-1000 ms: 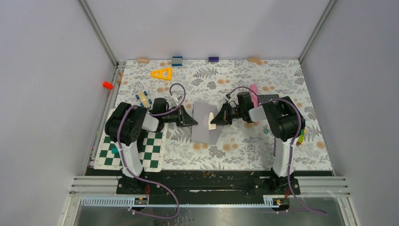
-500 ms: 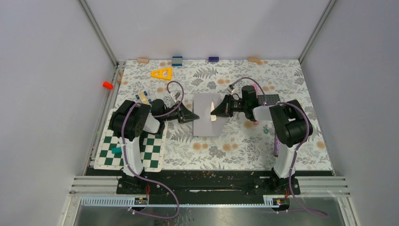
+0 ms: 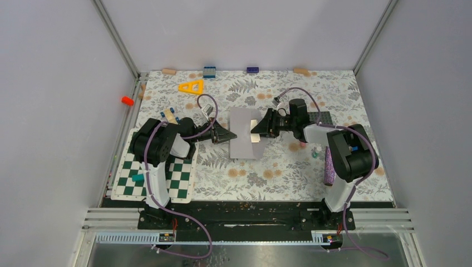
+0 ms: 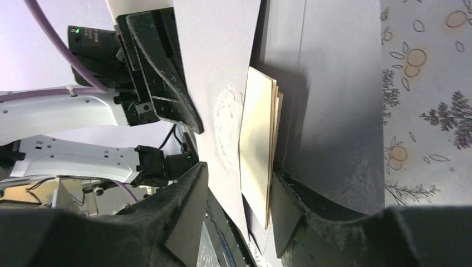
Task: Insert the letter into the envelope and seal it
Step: Place the letter in the envelope.
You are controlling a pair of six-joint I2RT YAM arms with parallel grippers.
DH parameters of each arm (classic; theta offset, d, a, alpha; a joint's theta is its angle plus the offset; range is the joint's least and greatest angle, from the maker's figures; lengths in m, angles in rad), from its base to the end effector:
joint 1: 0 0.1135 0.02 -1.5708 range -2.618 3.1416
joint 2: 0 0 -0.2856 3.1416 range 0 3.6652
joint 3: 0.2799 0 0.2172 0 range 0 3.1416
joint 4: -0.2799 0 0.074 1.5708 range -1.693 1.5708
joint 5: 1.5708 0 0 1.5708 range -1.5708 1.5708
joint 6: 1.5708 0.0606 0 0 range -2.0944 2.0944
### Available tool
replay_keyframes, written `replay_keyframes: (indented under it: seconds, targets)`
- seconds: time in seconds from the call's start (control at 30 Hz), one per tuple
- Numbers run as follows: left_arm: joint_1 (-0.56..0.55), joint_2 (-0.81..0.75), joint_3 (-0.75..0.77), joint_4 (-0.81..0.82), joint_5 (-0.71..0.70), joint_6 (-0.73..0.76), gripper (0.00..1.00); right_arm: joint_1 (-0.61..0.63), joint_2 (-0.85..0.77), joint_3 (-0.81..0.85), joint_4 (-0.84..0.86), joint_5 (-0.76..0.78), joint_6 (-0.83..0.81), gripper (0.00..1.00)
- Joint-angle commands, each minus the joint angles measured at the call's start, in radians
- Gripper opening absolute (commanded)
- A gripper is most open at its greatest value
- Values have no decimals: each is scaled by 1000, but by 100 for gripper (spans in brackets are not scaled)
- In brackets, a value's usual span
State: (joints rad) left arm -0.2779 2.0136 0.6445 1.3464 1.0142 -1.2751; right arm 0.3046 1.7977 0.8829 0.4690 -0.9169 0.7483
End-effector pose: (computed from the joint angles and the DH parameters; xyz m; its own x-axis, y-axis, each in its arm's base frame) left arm 0.3215 -0.1452 0.1767 -0.9259 -0.2614 -0.2729 0.2592 0.0861 -0.9620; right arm 0.3282 0.1536 0.2152 -0.8904 0.1539 -0.4284 -0.3545 0.3558 0.8647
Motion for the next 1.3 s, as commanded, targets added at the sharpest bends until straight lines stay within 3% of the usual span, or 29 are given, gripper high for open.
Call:
replay_keyframes:
  seconds: [0.0,0.6,0.9,1.27]
  targets:
    - [-4,-22,-6,94,-15,3,0,-4,-64,55,-160,59,-119,53]
    - [-26,-20,-2,100,-12,3,0,71,-88,107,-255,123,-146,58]
    - [-25,-26,-5,102,-18,10,0,73,-125,136,-407,170,-259,61]
    - [-26,-21,-7,102,-23,13,0,99,-149,150,-416,159,-254,62]
